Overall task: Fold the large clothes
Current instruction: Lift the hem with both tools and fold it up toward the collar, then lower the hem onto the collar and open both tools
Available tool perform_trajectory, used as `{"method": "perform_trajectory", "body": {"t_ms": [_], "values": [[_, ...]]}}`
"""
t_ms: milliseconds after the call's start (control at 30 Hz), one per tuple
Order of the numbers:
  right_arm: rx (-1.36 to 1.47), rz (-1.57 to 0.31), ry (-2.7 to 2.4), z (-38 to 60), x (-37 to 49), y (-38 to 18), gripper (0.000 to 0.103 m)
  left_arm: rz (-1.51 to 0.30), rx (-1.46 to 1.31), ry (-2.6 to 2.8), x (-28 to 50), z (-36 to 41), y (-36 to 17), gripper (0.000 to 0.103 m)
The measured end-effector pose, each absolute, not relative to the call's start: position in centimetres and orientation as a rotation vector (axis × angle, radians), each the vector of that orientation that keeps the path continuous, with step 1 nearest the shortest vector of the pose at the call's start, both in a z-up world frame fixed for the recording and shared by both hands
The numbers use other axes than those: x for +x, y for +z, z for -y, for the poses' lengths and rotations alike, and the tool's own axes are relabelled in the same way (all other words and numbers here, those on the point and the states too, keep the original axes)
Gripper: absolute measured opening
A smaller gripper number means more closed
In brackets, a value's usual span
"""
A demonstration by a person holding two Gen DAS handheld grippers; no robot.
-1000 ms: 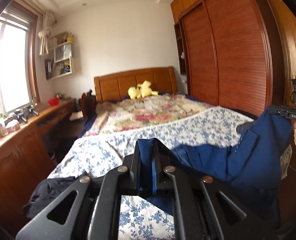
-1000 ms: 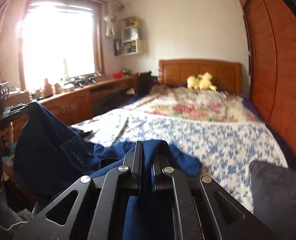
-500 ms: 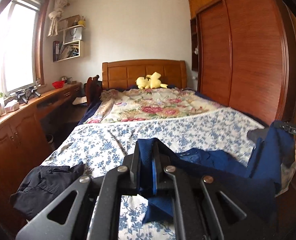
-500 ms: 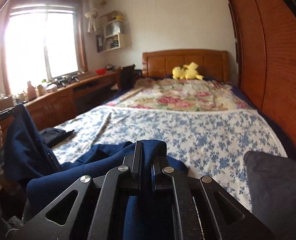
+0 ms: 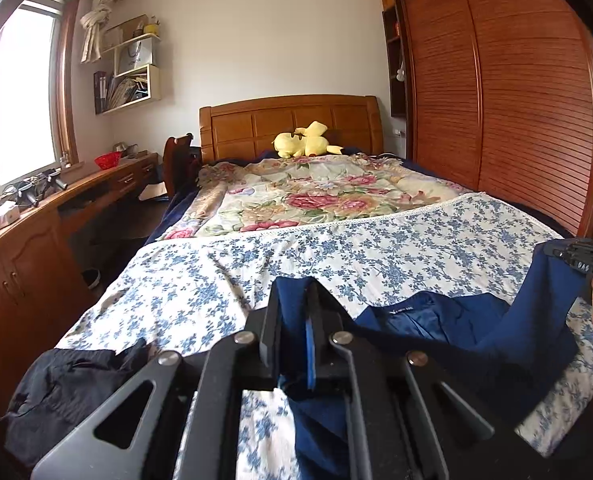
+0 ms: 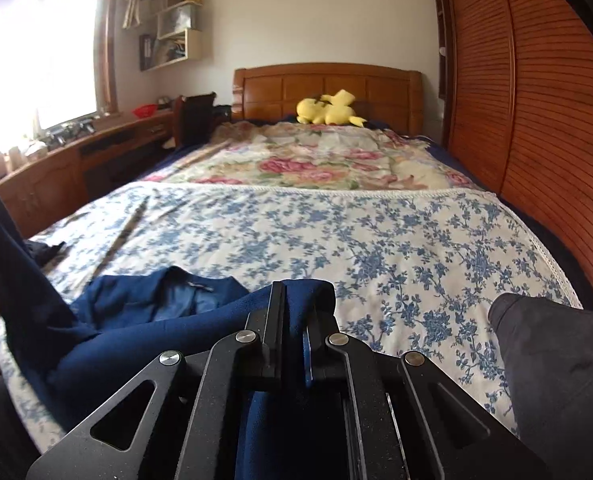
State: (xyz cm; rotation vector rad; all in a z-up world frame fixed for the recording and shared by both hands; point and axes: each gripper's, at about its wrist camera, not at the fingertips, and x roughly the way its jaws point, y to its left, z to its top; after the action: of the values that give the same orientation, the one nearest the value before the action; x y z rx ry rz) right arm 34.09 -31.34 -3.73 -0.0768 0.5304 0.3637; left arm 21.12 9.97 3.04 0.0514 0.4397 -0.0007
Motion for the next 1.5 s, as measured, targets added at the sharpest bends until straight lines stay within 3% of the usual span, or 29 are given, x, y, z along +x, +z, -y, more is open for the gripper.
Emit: {"method": "perform_trajectory", "body": {"t_ms": [267, 467, 533, 700, 1000, 1333, 1500], "values": [[-0.176, -0.677, 0.299, 29.7, 36.8, -9.7, 0.004, -0.446, 0.078, -0.075, 25.1, -7.2, -0.2, 0.009], [-0.201, -0.696, 0.24, 29.2, 35.5, -11.0, 0.008, -0.458, 0.085, -0.11, 26.1, -6.5, -3.1, 0.01], [-0.193, -0.692, 0.232, 28.9, 35.0, -10.9, 0.013, -0.46, 0.108, -0.111, 26.2, -6.7, -3.7, 0.011], [-0.206, -0.693, 0.193, 28.0, 34.4, -10.7, 0.038, -0.474, 0.076, -0.128, 26.2, -8.3, -4.4, 0.014], [-0.224, -0.672, 0.169, 26.3, 33.0, -9.0, 0.05, -0.483, 0.049, -0.115, 25.7, -10.2, -4.7, 0.022], [-0.281, -0.739, 0.387, 19.7, 30.2, -10.5, 0.052, -0.454, 0.016, -0.136, 24.7, -11.2, -4.0, 0.037], [-0.338, -0.792, 0.492, 15.9, 28.8, -12.4, 0.053, -0.476, 0.011, -0.163, 24.6, -11.0, -4.9, 0.039]]}}
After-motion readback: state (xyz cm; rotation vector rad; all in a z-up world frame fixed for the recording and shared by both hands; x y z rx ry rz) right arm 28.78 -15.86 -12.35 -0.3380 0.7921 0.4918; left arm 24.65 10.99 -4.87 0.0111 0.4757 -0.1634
